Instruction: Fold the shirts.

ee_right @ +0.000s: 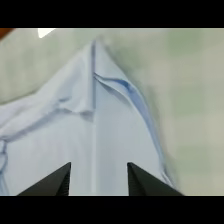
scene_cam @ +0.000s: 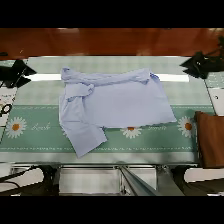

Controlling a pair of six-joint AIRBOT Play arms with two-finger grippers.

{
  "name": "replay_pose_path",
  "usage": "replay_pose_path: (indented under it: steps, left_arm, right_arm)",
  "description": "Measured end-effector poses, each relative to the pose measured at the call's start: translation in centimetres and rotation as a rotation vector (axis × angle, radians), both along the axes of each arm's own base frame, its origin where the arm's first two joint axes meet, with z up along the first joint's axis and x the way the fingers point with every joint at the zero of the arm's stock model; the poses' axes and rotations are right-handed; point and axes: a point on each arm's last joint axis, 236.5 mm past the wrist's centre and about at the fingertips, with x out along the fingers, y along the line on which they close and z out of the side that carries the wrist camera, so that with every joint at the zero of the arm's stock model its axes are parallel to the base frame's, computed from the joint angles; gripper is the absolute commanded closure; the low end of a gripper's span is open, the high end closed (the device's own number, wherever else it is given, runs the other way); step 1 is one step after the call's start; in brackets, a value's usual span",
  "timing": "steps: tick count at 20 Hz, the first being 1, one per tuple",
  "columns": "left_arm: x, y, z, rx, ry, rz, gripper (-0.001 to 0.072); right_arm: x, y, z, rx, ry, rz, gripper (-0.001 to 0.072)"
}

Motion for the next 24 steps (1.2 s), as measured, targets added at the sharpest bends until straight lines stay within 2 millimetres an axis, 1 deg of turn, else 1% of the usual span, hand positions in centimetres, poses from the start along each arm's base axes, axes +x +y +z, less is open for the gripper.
replay_pose_path:
  steps: [1, 2, 3, 4, 5, 7, 9, 11, 14, 16, 17, 18, 19, 20, 22, 24]
  left_arm:
    - [-2.1, 0.5, -1.0, -0.01, 0.024, 0.031, 0.0205]
    - [-4.7, 0.5, -2.5, -0.041, 0.062, 0.068, 0.0205]
    - [-6.8, 0.2, -4.0, -0.079, 0.086, 0.102, 0.0205]
    - [-9.0, -0.7, -5.8, -0.124, 0.114, 0.119, 0.0205]
    - [-11.1, -2.1, -7.4, -0.182, 0.146, 0.115, 0.0205]
    - [-13.8, -4.3, -9.8, -0.262, 0.183, 0.118, 0.0205]
    - [-15.4, -5.7, -11.4, -0.31, 0.21, 0.123, 0.0205]
    - [-16.3, -6.8, -12.5, -0.341, 0.235, 0.117, 0.0205]
    - [-16.8, -8.4, -14.0, -0.36, 0.275, 0.085, 0.0205]
    - [-16.9, -9.8, -14.6, -0.376, 0.296, 0.056, 0.0206]
    - [-16.7, -10.5, -14.7, -0.385, 0.3, 0.048, 0.0218]
    - [-16.5, -11.0, -14.9, -0.385, 0.3, 0.041, 0.0352]
    - [-16.3, -11.3, -15.2, -0.375, 0.3, 0.036, 0.062]
    - [-16.2, -11.4, -15.8, -0.35, 0.301, 0.033, 0.0691]
    - [-15.7, -11.8, -15.9, -0.34, 0.292, 0.029, 0.069]
    - [-15.3, -12.0, -15.8, -0.328, 0.282, 0.017, 0.0691]
  right_arm:
    - [-2.6, -1.5, -1.0, -0.029, 0.053, -0.037, 0.0301]
    - [-4.9, -2.5, -2.2, -0.05, 0.095, -0.081, 0.0301]
    - [-7.1, -3.2, -3.2, -0.062, 0.127, -0.122, 0.0301]
    - [-9.2, -3.6, -4.3, -0.074, 0.149, -0.157, 0.0301]
    - [-11.3, -3.7, -5.4, -0.075, 0.17, -0.181, 0.0301]
    - [-14.3, -3.5, -6.9, -0.07, 0.192, -0.214, 0.0301]
    - [-16.1, -3.1, -7.9, -0.061, 0.2, -0.227, 0.0301]
    - [-17.2, -2.6, -8.4, -0.051, 0.205, -0.222, 0.0301]
    - [-17.9, -2.2, -8.7, -0.047, 0.206, -0.219, 0.0301]
    - [-18.1, -2.0, -8.8, -0.042, 0.207, -0.215, 0.0301]
    - [-18.2, -2.0, -8.8, -0.04, 0.209, -0.214, 0.0301]
    - [-18.3, -1.9, -8.8, -0.04, 0.21, -0.212, 0.0301]
    - [-18.3, -1.9, -8.9, -0.038, 0.21, -0.211, 0.0301]
    - [-18.4, -1.8, -8.9, -0.039, 0.212, -0.209, 0.0301]
    - [-18.6, -1.9, -9.0, -0.046, 0.221, -0.205, 0.0301]
    - [-19.4, -2.1, -9.8, -0.054, 0.265, -0.207, 0.0301]
